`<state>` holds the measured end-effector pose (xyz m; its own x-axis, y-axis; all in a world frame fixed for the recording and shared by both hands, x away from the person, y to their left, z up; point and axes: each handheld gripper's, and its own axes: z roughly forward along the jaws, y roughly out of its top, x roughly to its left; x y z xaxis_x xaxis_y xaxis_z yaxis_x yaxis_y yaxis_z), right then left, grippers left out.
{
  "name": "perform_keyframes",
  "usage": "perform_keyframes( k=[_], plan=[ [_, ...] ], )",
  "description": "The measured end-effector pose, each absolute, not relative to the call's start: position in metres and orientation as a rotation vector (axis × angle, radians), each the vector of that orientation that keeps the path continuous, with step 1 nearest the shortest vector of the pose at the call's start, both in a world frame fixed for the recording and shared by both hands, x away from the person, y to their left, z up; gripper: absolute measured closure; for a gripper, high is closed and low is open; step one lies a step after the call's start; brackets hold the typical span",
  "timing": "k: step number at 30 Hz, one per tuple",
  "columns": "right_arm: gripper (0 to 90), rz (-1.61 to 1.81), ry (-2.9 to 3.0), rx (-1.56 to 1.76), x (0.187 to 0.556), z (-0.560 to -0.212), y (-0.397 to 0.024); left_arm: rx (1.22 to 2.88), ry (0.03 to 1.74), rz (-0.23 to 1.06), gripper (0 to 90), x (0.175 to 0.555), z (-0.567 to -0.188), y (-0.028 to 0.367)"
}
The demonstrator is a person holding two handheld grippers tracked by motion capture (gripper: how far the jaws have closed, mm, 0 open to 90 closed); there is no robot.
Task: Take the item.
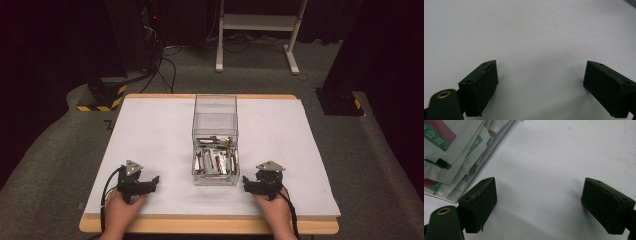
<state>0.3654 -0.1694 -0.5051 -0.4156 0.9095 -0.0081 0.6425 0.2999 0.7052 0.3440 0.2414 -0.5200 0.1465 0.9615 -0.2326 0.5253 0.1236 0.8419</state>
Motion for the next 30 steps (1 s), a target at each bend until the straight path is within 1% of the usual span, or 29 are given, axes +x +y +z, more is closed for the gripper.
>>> perform_keyframes(
  k=[4, 30],
  plan=[
    [13.0, 0.889, 2.164, 1.384, 0.3654, -0.5053, -0.1694, 1.497, 1.505, 0.615, 12.5, 0.3447, -0.5204, 0.2401],
    [14.2, 0.887, 2.161, 1.383, 0.3647, -0.5048, -0.1693, 1.514, 1.503, 0.612, 12.5, 0.3444, -0.5201, 0.2411]
  ],
)
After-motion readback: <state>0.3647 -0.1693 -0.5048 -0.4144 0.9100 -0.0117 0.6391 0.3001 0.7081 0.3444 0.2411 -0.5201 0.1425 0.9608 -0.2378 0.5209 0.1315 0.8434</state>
